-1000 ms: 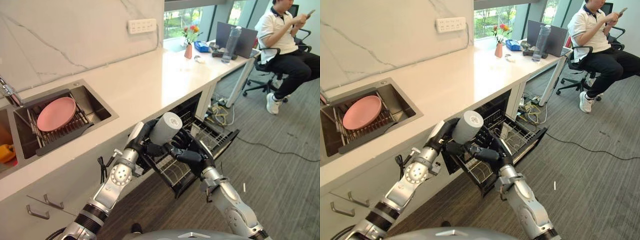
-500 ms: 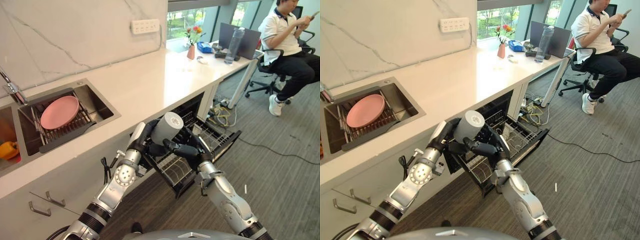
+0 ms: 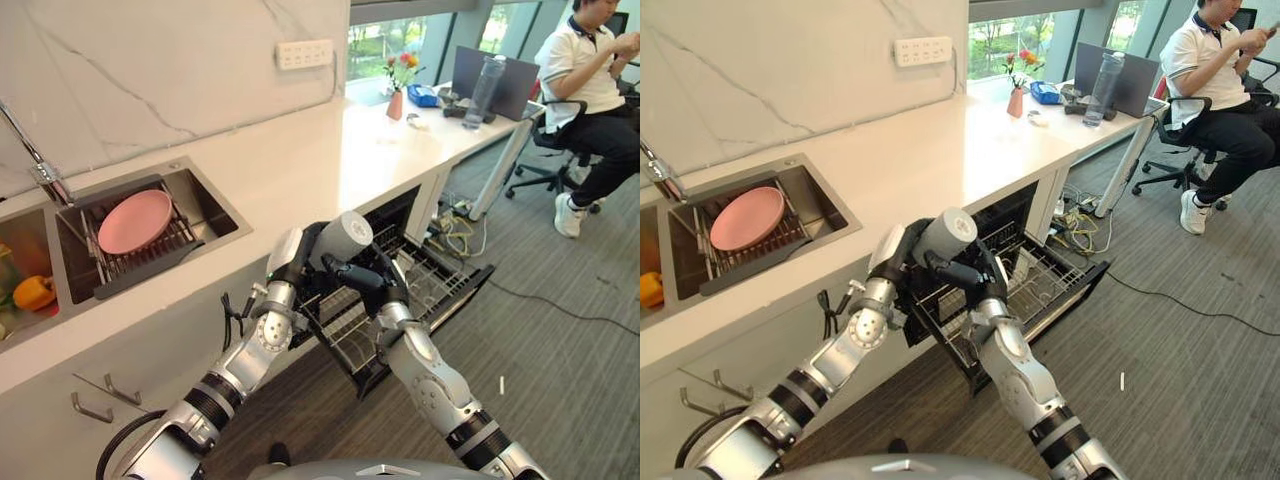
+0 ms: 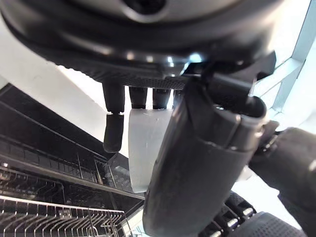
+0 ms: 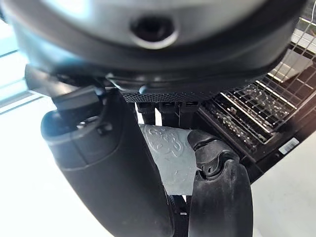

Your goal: Place the dishes in the dishwasher.

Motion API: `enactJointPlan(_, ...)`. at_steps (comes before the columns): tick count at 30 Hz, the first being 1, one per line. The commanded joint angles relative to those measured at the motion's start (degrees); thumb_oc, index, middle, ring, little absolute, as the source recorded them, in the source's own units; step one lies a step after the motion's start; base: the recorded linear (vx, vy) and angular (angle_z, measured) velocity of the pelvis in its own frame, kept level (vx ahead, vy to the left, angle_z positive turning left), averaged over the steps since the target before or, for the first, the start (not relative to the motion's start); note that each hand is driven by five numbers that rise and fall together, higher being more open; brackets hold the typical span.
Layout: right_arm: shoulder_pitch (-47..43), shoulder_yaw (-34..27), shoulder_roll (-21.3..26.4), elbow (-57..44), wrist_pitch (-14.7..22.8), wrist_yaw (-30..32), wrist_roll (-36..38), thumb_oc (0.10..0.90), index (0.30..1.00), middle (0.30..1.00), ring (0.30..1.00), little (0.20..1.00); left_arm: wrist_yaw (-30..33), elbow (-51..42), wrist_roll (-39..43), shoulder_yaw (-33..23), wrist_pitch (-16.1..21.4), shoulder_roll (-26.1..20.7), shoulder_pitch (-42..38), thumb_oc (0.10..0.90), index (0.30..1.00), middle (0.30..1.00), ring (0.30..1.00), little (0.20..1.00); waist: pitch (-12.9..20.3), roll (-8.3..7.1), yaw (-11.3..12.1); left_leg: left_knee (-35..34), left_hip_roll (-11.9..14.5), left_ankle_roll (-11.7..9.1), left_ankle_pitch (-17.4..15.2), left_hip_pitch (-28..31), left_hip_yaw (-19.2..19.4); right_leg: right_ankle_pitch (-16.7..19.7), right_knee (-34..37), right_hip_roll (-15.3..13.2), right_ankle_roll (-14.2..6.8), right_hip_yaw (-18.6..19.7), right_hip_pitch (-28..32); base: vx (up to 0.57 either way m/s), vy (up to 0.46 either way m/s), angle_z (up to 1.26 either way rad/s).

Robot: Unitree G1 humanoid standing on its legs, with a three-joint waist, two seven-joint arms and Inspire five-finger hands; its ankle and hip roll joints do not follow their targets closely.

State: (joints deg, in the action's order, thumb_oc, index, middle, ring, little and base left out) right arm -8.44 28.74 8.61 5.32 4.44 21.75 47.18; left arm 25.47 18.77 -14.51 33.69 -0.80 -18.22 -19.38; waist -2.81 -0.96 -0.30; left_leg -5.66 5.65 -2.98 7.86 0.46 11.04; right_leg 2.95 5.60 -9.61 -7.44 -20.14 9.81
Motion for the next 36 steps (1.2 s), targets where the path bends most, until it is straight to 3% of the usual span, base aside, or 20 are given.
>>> enactJointPlan(1, -10.6, 3.3, -7.6, -6.0, 6.7, -3.4, 1.1, 0.8, 0.9, 0.9, 0.9, 0.9, 1.7, 0.0, -4.8, 3.9, 3.6, 3.4, -11.7, 0.4, 0.3, 0.3, 0.3, 0.3, -1.1, 0.83, 1.4, 0.7, 1.7, -2.6, -7.2, 4.3, -0.2, 0.8, -0.8, -2.8, -3.2, -1.6, -4.0, 0.0, 0.0, 0.0)
enactJointPlan(6, -14.6, 3.5, -11.8, -3.3, 9.8, 0.3, 1.7, 0.8, 0.9, 0.9, 0.9, 0.9, 2.7, 1.0, -4.7, 7.6, 3.9, 5.3, -12.4, 0.4, 0.3, 0.3, 0.3, 0.3, -1.3, 1.09, 2.2, 0.7, 1.6, -2.5, -7.0, 3.9, -0.9, 1.0, -0.8, -3.0, -3.2, -2.3, -4.1, 0.0, -0.003, 0.04)
enactJointPlan(12, -16.4, 3.0, -13.5, -1.8, 11.9, 2.6, 2.1, 0.8, 0.9, 0.9, 0.9, 0.9, 3.7, 2.1, -3.7, 9.1, 3.9, 6.3, -13.9, 0.4, 0.3, 0.3, 0.3, 0.3, -1.6, 1.27, 2.6, 0.7, 1.5, -2.5, -6.9, 3.4, -1.2, 1.0, -0.8, -3.2, -3.2, -2.7, -4.2, 0.0, 0.0, 0.02)
enactJointPlan(13, -16.5, 2.8, -13.8, -1.5, 12.2, 3.1, 2.2, 0.612, 0.618, 0.618, 0.618, 0.618, 3.9, 2.3, -3.6, 9.3, 3.9, 6.5, -14.0, 0.4, 0.3, 0.3, 0.3, 0.3, -1.6, 1.32, 2.7, 0.7, 1.5, -2.5, -6.9, 3.4, -1.2, 1.0, -0.8, -3.2, -3.2, -2.8, -4.2, 0.0, 0.0, 0.0)
enactJointPlan(14, -16.7, 2.7, -14.1, -1.3, 12.6, 3.5, 2.5, 0.483, 0.425, 0.425, 0.425, 0.425, 3.9, 2.5, -3.5, 9.6, 3.9, 6.7, -14.2, 0.4, 0.3, 0.3, 0.3, 0.3, -1.6, 1.31, 2.8, 0.7, 1.5, -2.5, -6.9, 3.4, -1.3, 1.1, -0.7, -3.2, -3.3, -2.8, -4.2, 0.0, 0.0, 0.0)
enactJointPlan(15, -17.0, 2.6, -14.4, -1.0, 12.9, 4.0, 2.7, 0.4, 0.3, 0.3, 0.3, 0.3, 4.1, 2.7, -3.4, 10.0, 3.8, 6.8, -14.5, 0.4, 0.3, 0.3, 0.3, 0.3, -1.6, 1.33, 2.8, 0.7, 1.5, -2.5, -6.9, 3.3, -1.4, 1.1, -0.8, -3.3, -3.3, -2.9, -4.2, 0.0, -0.004, 0.03)
enactJointPlan(35, -19.2, -0.7, -16.4, -0.5, 17.2, 11.4, 1.4, 0.4, 0.3, 0.3, 0.3, 0.3, 6.3, 5.3, -3.1, 12.6, 3.1, 8.6, -16.7, 0.4, 0.3, 0.3, 0.3, 0.3, -1.4, 1.26, 3.2, 0.7, 1.5, -2.3, -7.6, 4.0, -1.9, 0.6, -0.9, -3.1, -3.1, -3.4, -3.5, 0.0, 0.001, 0.02)
enactJointPlan(36, -19.4, -1.4, -16.6, -0.9, 18.0, 11.8, 1.8, 0.4, 0.3, 0.3, 0.3, 0.3, 6.0, 5.3, -2.5, 12.8, 3.4, 8.7, -16.6, 0.524, 0.486, 0.486, 0.486, 0.486, -1.1, 1.34, 3.3, 0.7, 1.7, -2.3, -7.6, 4.4, -1.9, 0.3, -1.0, -3.0, -3.0, -3.4, -3.2, 0.0, 0.0, 0.0)
